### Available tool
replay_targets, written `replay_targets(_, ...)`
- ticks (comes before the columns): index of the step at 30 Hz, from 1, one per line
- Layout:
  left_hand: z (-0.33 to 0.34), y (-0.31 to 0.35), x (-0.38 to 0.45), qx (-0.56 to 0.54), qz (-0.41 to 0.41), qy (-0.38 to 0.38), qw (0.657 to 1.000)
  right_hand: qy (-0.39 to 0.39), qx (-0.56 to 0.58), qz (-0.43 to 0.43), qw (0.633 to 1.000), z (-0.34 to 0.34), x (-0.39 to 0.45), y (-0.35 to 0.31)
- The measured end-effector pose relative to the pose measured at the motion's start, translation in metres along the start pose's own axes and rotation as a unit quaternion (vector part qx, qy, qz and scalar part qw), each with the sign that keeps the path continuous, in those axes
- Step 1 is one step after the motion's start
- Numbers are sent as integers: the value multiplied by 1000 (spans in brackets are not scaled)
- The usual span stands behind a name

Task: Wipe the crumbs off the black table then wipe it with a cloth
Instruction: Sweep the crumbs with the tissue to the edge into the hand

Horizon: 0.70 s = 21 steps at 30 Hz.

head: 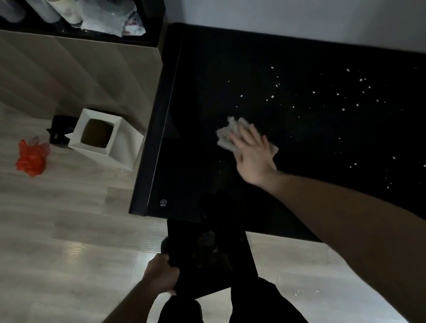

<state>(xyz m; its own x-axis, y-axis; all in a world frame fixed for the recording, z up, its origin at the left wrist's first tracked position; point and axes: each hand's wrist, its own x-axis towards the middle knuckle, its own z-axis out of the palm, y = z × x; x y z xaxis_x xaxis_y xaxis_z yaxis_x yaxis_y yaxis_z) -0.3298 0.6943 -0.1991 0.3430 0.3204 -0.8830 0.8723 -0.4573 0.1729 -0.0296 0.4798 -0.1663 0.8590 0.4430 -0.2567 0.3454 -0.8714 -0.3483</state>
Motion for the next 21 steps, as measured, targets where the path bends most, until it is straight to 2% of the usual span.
replay_targets(4,-7,3,-5,-3,2,-10,1000,7,66,-145,987,31,-70,-28)
replay_targets(8,-16,13,-16,10,14,-15,1000,-38,140,-187,972,51,-142,-49)
replay_targets(11,-22,17,-18,10,23,-21,999,-94,229,-120,961,48,-179,-64)
replay_targets(13,-23,17,-16,15,27,-25,999,-99,286,-59,951,36,-188,-66)
replay_targets(18,-27,30,-25,36,19,-26,999,43,372,70,925,-10,-158,-29)
replay_targets(21,-27,29,-21,36,10,-32,999,118,343,146,920,-52,-114,19)
